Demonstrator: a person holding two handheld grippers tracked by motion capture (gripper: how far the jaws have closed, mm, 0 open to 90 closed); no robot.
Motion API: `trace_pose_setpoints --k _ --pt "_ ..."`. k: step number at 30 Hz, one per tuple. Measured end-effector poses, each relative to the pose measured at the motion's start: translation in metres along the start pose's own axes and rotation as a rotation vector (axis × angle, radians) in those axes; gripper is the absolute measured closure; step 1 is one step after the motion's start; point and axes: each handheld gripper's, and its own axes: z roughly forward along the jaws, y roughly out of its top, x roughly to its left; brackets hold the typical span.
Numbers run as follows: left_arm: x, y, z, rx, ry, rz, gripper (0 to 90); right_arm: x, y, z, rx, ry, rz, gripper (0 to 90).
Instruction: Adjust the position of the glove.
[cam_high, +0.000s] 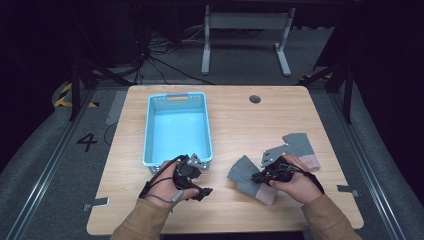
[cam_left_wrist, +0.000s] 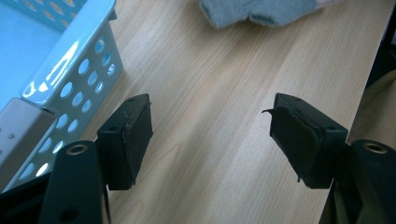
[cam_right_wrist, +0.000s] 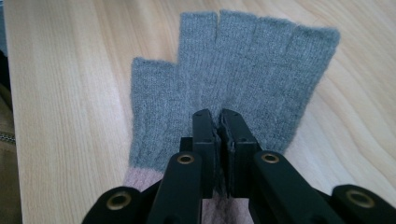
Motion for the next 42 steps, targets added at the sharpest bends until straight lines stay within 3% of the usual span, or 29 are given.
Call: trace_pose_setpoints --k 8,11,13,16,18,21,26,36,40,42 --pt "0.001 0.003 0.001 0.017 -0.002 0.012 30.4 -0.002 -0.006 0.018 0.008 0.021 -0.017 83.6" --pt "0.001 0.006 0.003 0.014 -0.008 0.016 30.3 -0.003 -0.009 0.016 -0.035 0.008 0.006 78.3" --pt "0.001 0.008 0.003 0.016 -0.012 0.017 30.3 0.0 -0.011 0.012 -0.072 -0.006 0.061 74.3" --pt "0.001 0.012 0.005 0.015 -0.017 0.021 30.4 0.003 -0.013 0.003 -0.095 -0.015 0.115 79.9" --pt "0.001 0.014 0.006 0.014 -0.023 0.021 30.5 0.005 -0.015 -0.003 -0.092 0.001 0.141 87.3" --pt "0.001 0.02 0.008 0.012 -0.032 0.037 30.6 0.01 -0.018 -0.008 -0.068 0.028 0.16 89.5" --pt "0.0 0.029 0.013 0.017 -0.05 0.057 30.6 0.021 -0.024 -0.007 -0.037 0.069 0.114 89.6" --pt "-0.001 0.04 0.022 0.031 -0.074 0.091 30.4 0.034 -0.03 -0.007 -0.024 0.128 0.085 89.5" --pt "-0.001 0.041 0.023 0.028 -0.074 0.09 30.4 0.039 -0.03 -0.002 0.002 0.158 0.062 89.5" --pt "-0.001 0.04 0.022 0.026 -0.077 0.09 30.4 0.042 -0.03 0.005 0.043 0.161 0.032 89.6"
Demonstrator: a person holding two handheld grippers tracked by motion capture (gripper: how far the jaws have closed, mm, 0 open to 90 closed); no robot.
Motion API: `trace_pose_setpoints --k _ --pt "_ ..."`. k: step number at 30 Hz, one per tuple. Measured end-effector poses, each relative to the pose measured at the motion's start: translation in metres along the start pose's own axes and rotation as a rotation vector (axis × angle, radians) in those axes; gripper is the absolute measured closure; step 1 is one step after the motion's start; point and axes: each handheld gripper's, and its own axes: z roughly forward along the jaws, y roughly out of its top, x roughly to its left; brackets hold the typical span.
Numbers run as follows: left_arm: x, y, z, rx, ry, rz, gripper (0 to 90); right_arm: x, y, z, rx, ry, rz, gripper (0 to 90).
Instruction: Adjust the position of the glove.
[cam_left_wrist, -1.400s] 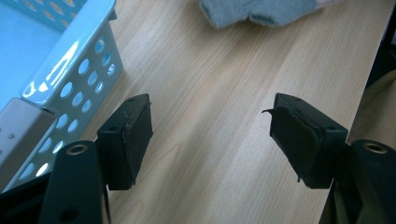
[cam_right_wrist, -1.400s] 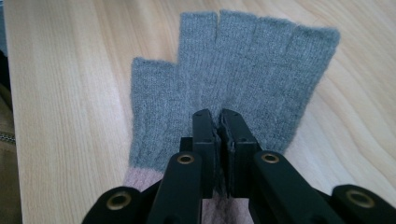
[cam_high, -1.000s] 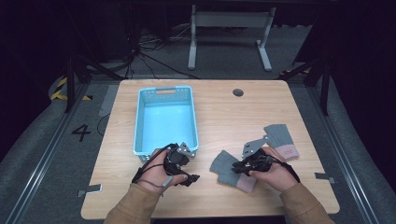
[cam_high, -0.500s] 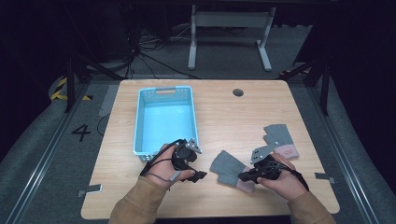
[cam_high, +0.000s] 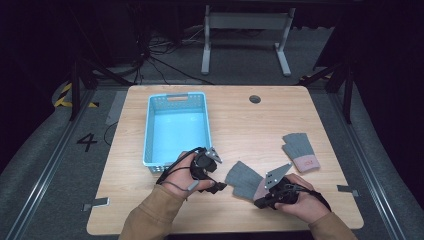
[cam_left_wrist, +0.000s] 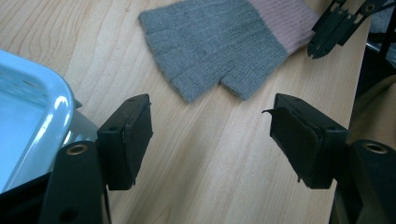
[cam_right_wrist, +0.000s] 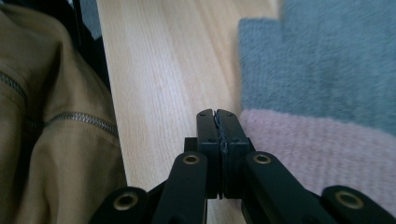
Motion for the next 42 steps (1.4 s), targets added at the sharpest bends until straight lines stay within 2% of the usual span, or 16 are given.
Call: trace_pose_setpoints --k 4,8,12,15,25,29,33,42 --pt "0.0 -0.001 -0.001 -0.008 0.005 -0.01 30.4 0.002 0.001 0.003 0.023 0.022 -0.003 89.7" --pt "0.0 -0.001 -0.002 -0.012 0.0 -0.01 30.3 0.0 0.0 0.003 0.031 0.01 0.002 89.7" --pt "0.0 -0.001 -0.002 -0.011 -0.002 -0.01 30.3 -0.004 -0.003 0.0 0.029 -0.007 0.004 89.7" --pt "0.0 -0.002 -0.002 -0.011 -0.003 -0.012 30.2 -0.008 -0.006 -0.004 0.027 -0.039 0.021 89.8" --pt "-0.001 -0.002 -0.003 -0.01 -0.004 -0.015 30.1 -0.018 -0.014 -0.012 0.015 -0.071 0.063 89.8" --pt "0.0 -0.003 -0.003 -0.012 -0.004 -0.012 30.1 -0.022 -0.017 -0.014 0.008 -0.098 0.088 89.9" --pt "0.0 -0.003 -0.003 -0.014 -0.003 -0.014 30.1 -0.026 -0.019 -0.014 -0.002 -0.109 0.087 89.9" --pt "0.0 -0.003 -0.004 -0.015 -0.002 -0.016 30.1 -0.032 -0.023 -0.016 -0.017 -0.146 0.12 89.9"
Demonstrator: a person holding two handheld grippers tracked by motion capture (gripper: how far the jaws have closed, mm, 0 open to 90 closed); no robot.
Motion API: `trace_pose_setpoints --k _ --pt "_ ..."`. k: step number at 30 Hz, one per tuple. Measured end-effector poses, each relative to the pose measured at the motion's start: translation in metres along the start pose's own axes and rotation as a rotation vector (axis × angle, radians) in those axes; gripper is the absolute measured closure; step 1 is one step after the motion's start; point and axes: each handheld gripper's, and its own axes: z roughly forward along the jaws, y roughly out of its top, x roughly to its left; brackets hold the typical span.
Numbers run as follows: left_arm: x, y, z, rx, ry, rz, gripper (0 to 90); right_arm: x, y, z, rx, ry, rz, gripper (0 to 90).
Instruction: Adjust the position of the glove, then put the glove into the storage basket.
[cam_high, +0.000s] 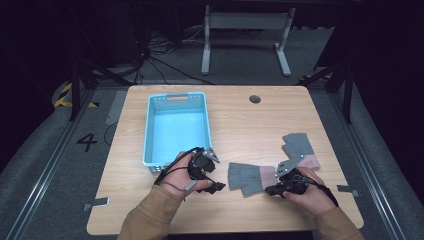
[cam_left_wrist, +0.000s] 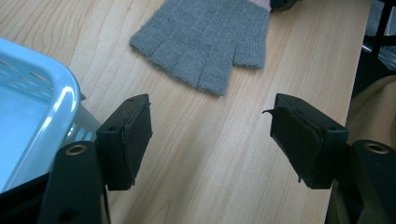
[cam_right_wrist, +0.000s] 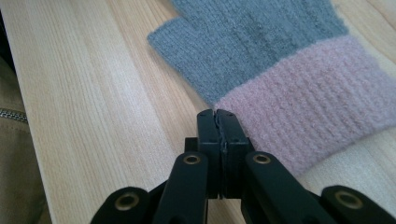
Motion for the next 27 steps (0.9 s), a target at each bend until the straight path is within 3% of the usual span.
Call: trace_pose_setpoints --k 5,6,12,16,27 --pt "0.0 0.0 -0.001 0.002 -0.003 0.002 30.1 0.0 0.0 -0.002 -0.008 0.026 0.004 89.7" --pt "0.0 0.0 -0.001 0.0 -0.003 0.002 30.1 0.002 0.0 -0.004 -0.018 0.047 0.007 88.1" --pt "0.0 -0.002 -0.002 -0.001 0.003 -0.003 30.1 0.004 0.004 -0.017 -0.068 0.055 0.028 80.1" --pt "0.0 -0.003 -0.004 -0.006 0.005 -0.007 30.1 0.003 0.007 -0.031 -0.124 0.013 0.058 75.4" --pt "0.0 -0.011 -0.01 -0.013 0.024 -0.024 29.6 -0.006 0.01 -0.051 -0.214 -0.101 0.126 64.9"
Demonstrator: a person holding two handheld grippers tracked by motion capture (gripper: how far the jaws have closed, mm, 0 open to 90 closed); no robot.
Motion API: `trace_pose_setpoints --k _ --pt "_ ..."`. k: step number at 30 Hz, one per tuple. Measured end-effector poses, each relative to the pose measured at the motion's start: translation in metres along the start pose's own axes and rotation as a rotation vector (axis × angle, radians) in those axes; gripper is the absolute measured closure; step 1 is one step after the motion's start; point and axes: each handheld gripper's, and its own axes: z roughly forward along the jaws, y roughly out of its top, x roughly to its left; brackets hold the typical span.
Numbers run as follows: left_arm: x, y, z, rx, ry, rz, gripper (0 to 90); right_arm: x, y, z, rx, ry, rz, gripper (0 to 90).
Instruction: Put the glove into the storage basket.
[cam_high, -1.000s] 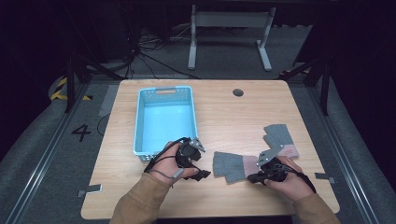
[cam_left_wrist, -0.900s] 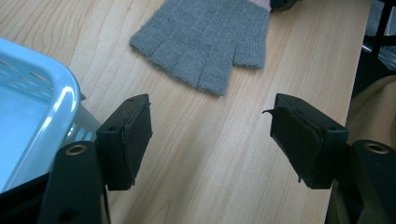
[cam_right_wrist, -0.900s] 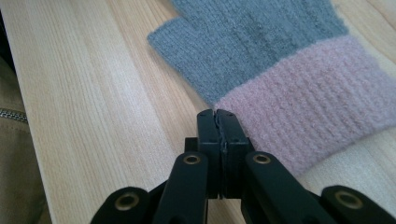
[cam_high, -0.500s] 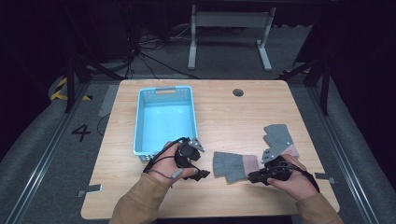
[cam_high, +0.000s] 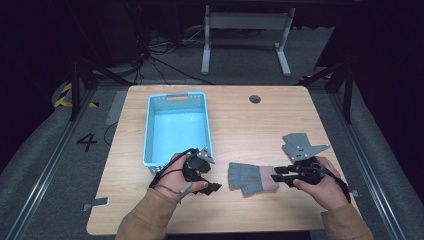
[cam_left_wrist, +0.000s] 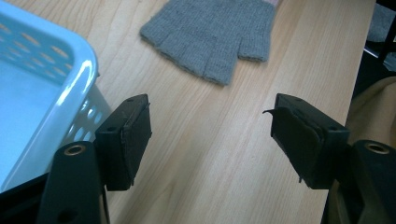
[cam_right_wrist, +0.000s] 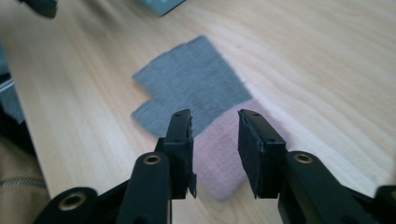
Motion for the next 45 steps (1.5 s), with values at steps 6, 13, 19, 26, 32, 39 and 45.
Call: trace_pose_setpoints --k 6,13,19,26,32,39,45 --pt "0.0 -0.007 -0.003 0.0 0.009 -0.015 29.2 -0.013 0.003 -0.008 -0.039 -0.096 0.071 59.7" --pt "0.0 -0.015 -0.006 0.0 0.013 -0.037 28.9 -0.031 0.001 -0.011 -0.067 -0.208 0.138 56.3" --pt "0.001 -0.026 -0.011 -0.004 0.027 -0.06 28.7 -0.048 0.0 -0.009 -0.063 -0.27 0.177 54.4" --pt "0.003 -0.037 -0.016 -0.006 0.049 -0.094 28.6 -0.071 -0.005 -0.005 -0.056 -0.352 0.267 51.4" --pt "0.001 -0.042 -0.02 -0.009 0.052 -0.103 28.5 -0.088 -0.012 -0.001 -0.033 -0.443 0.319 48.1" --pt "0.003 -0.044 -0.019 -0.001 0.062 -0.11 28.4 -0.098 -0.021 0.009 0.021 -0.454 0.343 47.0" --pt "0.004 -0.044 -0.018 0.007 0.062 -0.111 28.3 -0.104 -0.026 0.01 0.039 -0.496 0.359 46.7"
